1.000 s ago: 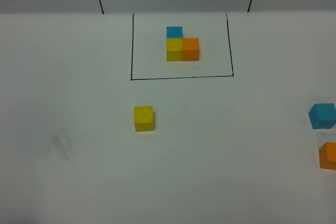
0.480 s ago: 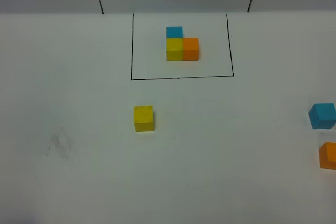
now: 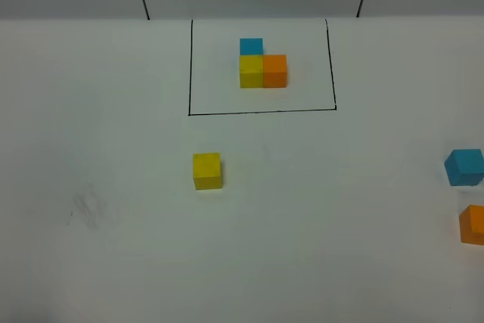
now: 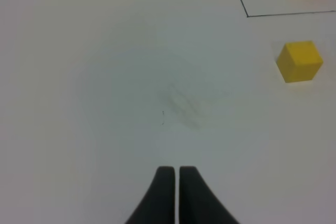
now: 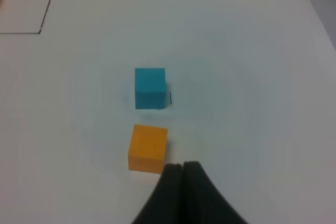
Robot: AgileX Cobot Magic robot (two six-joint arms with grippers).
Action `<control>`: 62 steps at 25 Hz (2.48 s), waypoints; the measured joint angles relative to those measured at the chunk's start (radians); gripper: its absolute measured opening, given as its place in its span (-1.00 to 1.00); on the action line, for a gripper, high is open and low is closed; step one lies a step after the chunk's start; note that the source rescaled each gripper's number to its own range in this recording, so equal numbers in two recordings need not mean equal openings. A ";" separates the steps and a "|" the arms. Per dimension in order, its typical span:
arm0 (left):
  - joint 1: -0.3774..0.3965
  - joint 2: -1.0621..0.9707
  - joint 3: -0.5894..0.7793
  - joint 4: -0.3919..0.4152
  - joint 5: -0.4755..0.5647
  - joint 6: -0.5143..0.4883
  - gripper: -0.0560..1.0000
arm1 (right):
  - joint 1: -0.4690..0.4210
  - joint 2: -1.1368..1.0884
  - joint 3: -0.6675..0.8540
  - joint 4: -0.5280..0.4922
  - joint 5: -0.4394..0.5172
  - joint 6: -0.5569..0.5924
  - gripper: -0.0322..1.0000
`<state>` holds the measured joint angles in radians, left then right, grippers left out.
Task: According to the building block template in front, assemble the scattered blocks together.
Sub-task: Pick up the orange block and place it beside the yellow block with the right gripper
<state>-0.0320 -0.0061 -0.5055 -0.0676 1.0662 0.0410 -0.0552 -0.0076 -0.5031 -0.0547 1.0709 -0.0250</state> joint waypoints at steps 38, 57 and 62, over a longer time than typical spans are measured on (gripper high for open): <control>0.000 0.000 0.000 0.000 0.000 0.000 -0.89 | 0.000 0.000 0.000 -0.001 0.000 0.000 -0.49; 0.000 0.000 0.000 0.000 0.000 0.000 -0.89 | 0.000 0.156 -0.146 -0.053 0.150 0.018 0.86; 0.000 0.000 0.000 0.000 0.000 0.000 -0.89 | 0.000 0.277 -0.188 -0.053 0.152 0.019 0.84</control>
<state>-0.0320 -0.0061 -0.5055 -0.0676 1.0662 0.0410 -0.0552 0.2692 -0.6908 -0.1081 1.2233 -0.0062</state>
